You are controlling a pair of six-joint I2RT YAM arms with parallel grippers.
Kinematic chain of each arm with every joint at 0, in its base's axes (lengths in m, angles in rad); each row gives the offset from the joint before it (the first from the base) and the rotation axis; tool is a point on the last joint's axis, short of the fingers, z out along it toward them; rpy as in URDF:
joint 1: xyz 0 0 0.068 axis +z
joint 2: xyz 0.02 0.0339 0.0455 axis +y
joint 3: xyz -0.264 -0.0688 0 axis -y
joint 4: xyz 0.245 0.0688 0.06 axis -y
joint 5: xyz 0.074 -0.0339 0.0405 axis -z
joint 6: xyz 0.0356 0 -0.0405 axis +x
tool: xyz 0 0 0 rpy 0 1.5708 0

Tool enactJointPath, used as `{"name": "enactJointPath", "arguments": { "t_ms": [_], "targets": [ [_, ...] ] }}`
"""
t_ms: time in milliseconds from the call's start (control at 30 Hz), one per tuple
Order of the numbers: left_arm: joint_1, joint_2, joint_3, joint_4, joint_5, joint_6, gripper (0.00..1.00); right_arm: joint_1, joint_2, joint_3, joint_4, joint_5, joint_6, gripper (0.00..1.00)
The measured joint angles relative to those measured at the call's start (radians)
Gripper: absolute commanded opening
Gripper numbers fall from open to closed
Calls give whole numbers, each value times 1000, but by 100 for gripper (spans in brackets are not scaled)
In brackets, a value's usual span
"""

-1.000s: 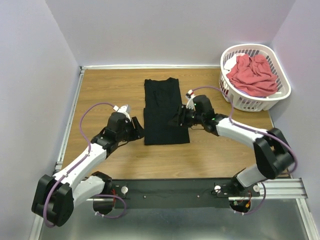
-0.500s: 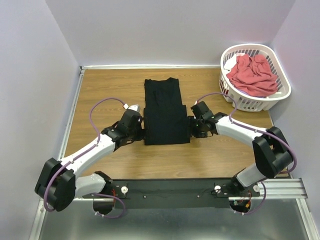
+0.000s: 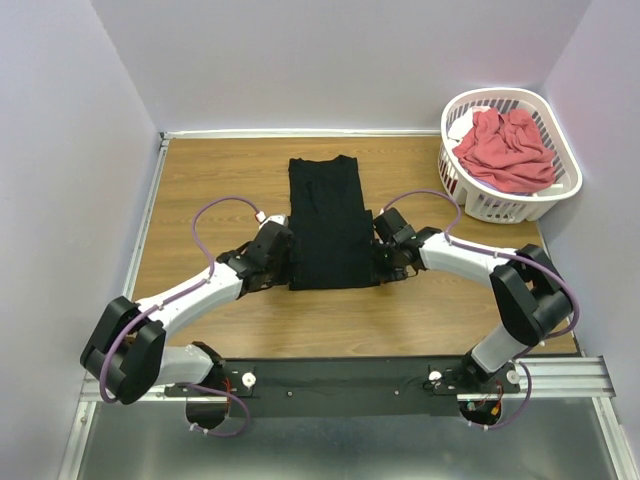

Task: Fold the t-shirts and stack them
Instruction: Fold the tshirt

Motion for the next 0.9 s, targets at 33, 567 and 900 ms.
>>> {"name": "enactJointPath", "arguments": {
  "t_ms": [33, 567, 900],
  "targets": [
    [-3, 3, 0, 0, -4, 0, 83, 5, 0, -1, 4, 0, 4, 48],
    [-26, 42, 0, 0, -41, 0, 82, 74, 26, 14, -15, 112, 34, 38],
    [-48, 89, 5, -5, -52, -1, 81, 114, 44, 34, -17, 147, 49, 0]
  ]
}}
